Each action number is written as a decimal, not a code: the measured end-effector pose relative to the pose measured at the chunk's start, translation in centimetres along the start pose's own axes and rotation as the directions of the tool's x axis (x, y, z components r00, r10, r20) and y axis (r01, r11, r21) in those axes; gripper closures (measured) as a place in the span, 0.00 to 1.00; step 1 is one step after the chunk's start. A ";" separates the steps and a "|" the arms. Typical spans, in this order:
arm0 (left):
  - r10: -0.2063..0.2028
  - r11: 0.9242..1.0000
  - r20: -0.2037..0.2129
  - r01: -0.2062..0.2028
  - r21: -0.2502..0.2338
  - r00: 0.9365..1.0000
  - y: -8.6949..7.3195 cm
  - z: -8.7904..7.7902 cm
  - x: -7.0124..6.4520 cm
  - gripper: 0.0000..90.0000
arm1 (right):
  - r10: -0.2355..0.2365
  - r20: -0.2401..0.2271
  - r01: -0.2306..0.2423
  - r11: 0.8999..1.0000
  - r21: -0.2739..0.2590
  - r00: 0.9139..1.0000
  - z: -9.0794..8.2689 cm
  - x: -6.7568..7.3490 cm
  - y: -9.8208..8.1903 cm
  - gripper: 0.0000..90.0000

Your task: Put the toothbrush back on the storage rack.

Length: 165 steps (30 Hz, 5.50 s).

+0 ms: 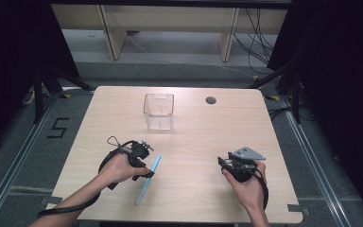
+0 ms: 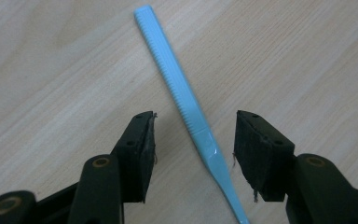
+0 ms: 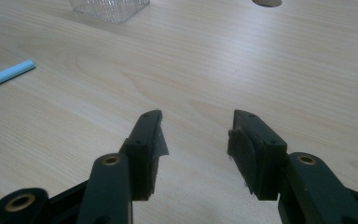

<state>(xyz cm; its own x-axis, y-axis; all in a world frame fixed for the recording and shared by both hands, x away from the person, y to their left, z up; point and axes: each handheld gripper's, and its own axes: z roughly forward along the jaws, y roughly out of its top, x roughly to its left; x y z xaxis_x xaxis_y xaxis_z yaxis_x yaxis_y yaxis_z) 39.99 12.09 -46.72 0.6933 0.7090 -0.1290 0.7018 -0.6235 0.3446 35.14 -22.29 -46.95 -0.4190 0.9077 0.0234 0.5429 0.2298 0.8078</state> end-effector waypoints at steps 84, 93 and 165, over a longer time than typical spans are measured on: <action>0.483 0.871 0.025 -0.483 0.087 0.875 -0.2 -1.0 -0.8 0.87 | -0.238 -0.316 0.266 0.963 0.047 0.918 3.0 2.9 -0.1 0.51; 0.519 0.850 0.029 -0.520 0.081 0.854 -0.1 -1.5 -1.0 0.87 | -0.297 -0.444 0.351 0.935 0.044 0.845 4.1 4.8 -0.2 0.50; 0.696 0.704 0.158 -0.709 0.035 0.700 0.0 -3.0 -5.0 0.87 | -0.455 -0.737 0.517 0.839 -0.167 0.500 5.9 10.2 1.2 0.85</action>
<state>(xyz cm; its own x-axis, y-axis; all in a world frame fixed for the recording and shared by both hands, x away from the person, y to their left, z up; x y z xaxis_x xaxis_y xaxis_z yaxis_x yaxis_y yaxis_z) 36.06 9.54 -43.30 0.9999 0.0099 0.0026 0.0087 -0.9535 0.3014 35.80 -10.68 -49.23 -0.9928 0.0903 0.0787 0.1174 0.6038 0.7885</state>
